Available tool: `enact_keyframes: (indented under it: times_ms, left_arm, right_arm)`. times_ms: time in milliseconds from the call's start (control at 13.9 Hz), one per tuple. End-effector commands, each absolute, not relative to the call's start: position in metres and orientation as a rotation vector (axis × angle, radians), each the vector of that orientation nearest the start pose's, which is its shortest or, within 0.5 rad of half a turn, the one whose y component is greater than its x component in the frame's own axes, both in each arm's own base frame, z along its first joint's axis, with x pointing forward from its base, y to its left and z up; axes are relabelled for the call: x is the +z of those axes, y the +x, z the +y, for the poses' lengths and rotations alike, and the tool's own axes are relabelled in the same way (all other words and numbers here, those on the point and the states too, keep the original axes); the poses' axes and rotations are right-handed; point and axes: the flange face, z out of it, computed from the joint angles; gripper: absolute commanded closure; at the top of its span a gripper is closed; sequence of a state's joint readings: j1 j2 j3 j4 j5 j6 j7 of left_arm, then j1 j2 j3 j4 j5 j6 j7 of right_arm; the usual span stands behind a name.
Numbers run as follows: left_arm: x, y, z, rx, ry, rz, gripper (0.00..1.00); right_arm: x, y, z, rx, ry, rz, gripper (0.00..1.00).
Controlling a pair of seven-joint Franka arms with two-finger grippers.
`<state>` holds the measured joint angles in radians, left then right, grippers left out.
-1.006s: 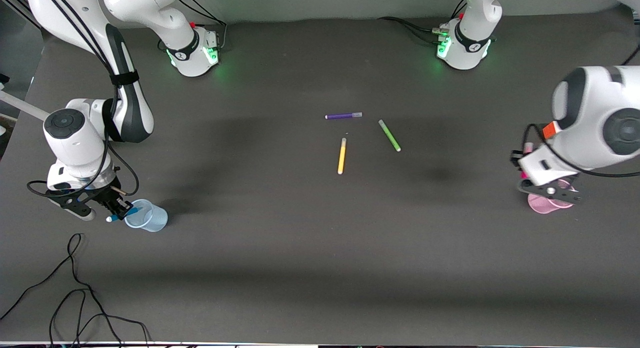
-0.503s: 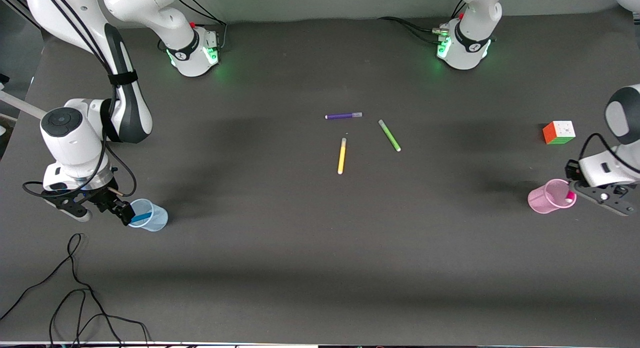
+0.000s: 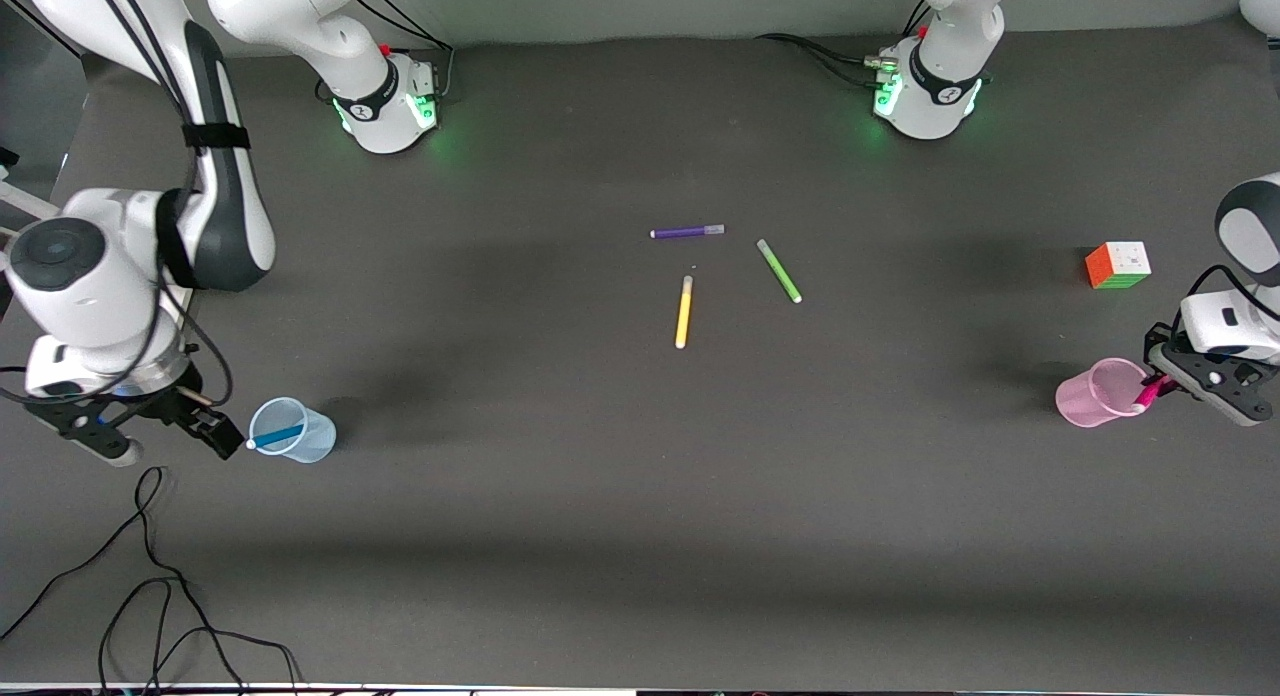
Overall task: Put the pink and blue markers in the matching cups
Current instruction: 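Lower the blue marker into the blue cup and open the right gripper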
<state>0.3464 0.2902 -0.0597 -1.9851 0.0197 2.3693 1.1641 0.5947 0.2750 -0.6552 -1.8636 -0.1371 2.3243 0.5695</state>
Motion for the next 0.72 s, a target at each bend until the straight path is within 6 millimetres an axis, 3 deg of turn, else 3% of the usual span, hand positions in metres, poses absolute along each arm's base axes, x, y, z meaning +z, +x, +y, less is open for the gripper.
enact_keyframes:
  times_ms: [0, 144, 359, 503, 646]
  left_arm:
    - [0.332, 0.588, 0.171, -0.145, -2.716, 1.434, 1.00]
    - [0.336, 0.590, 0.165, -0.177, -2.659, 1.546, 1.00]
    - [0.331, 0.590, 0.168, -0.360, -2.615, 1.730, 1.00]
    - [0.314, 0.581, 0.172, -0.470, -2.662, 1.795, 1.00]
    - [0.298, 0.573, 0.187, -0.500, -2.691, 1.823, 1.00]
  right_arm:
    - [0.472, 0.639, 0.002, -0.392, -3.220, 0.821, 0.00]
    - [0.500, 0.638, 0.005, -0.300, -3.235, 0.759, 0.00]
    - [0.539, 0.626, 0.002, -0.048, -3.256, 0.551, 0.00]
    - [0.547, 0.616, -0.013, 0.027, -3.211, 0.550, 0.00]
    - [0.554, 0.610, -0.017, 0.045, -3.196, 0.578, 0.00]
